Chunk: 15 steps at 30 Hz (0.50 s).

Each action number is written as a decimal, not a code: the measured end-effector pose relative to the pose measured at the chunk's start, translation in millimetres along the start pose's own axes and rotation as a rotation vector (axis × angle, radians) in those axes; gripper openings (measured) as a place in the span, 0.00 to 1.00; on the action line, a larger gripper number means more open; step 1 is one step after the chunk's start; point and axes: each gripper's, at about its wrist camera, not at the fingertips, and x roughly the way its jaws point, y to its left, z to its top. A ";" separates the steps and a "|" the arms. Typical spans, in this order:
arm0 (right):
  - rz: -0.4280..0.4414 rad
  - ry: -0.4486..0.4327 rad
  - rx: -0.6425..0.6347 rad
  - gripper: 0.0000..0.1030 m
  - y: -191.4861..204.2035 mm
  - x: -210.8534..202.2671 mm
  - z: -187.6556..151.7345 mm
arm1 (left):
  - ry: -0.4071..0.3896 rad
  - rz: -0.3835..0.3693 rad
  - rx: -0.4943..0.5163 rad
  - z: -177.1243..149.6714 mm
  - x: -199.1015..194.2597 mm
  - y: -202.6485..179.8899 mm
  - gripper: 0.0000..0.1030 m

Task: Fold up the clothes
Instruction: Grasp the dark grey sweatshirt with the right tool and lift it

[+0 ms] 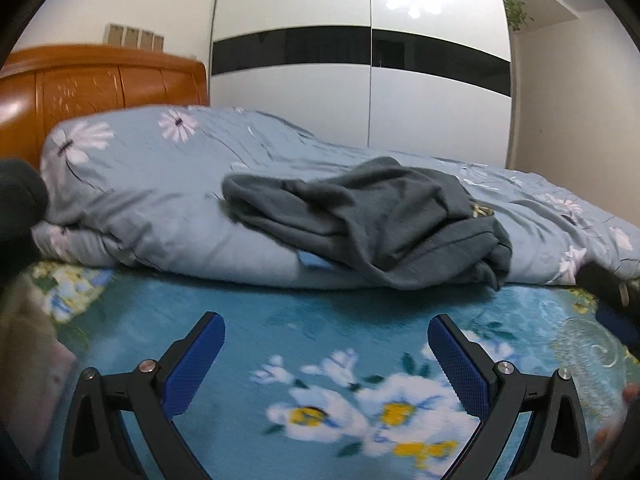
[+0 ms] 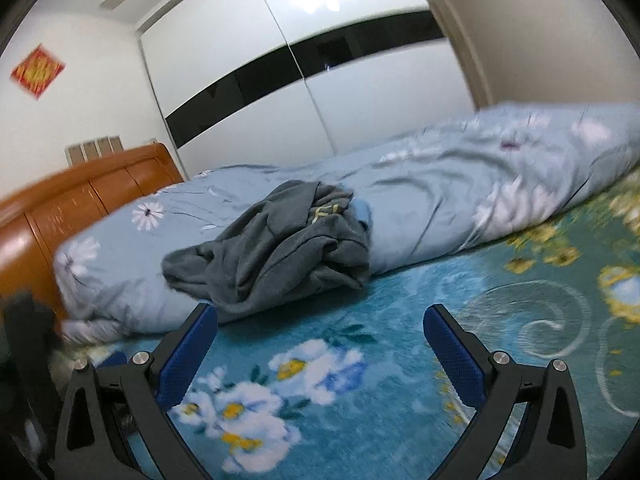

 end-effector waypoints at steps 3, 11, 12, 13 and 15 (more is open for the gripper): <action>0.079 0.073 0.085 1.00 -8.6 36.3 26.0 | -0.007 0.003 0.028 0.7 1.1 0.1 1.00; 0.079 0.279 0.300 1.00 -45.2 133.7 45.1 | 0.004 0.009 0.044 5.2 -3.6 11.3 1.00; 0.072 0.271 0.343 1.00 -53.2 140.2 44.8 | 0.004 0.004 0.032 5.3 -3.8 13.8 1.00; 0.081 0.263 0.385 1.00 -58.9 144.8 43.6 | 0.005 0.000 0.022 5.4 -3.8 16.0 1.00; 0.123 0.255 0.481 1.00 -65.8 154.4 38.6 | 0.010 -0.005 0.012 4.9 -3.1 18.5 1.00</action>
